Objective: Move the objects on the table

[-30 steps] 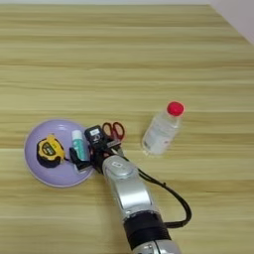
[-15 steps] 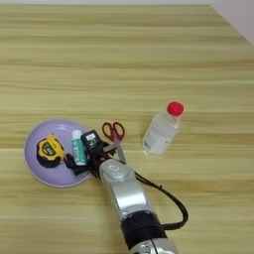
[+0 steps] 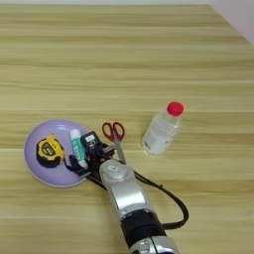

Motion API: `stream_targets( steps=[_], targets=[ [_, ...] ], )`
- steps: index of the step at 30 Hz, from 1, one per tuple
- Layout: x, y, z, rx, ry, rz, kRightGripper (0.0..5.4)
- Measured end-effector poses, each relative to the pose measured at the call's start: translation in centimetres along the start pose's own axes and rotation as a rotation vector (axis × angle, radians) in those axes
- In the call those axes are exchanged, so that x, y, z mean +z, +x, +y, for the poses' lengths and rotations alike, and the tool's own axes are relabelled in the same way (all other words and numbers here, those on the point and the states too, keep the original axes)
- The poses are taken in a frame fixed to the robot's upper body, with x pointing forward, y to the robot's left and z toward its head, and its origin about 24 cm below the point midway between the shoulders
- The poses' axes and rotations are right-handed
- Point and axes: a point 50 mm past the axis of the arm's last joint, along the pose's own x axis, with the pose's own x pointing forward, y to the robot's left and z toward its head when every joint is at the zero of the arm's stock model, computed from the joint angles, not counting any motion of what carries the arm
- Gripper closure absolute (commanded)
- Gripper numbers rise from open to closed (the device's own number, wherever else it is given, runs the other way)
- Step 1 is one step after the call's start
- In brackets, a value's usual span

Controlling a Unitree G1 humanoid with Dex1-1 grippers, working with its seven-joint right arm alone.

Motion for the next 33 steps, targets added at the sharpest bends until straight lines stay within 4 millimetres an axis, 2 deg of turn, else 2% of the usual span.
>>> stream_targets(
  steps=[19, 33],
  targets=[
    [0.05, -0.03, -0.13, -0.004, -0.020, -0.004, 3.59],
    [0.12, 0.00, -0.05, 0.000, -0.008, -0.013, 3.72]
  ],
)
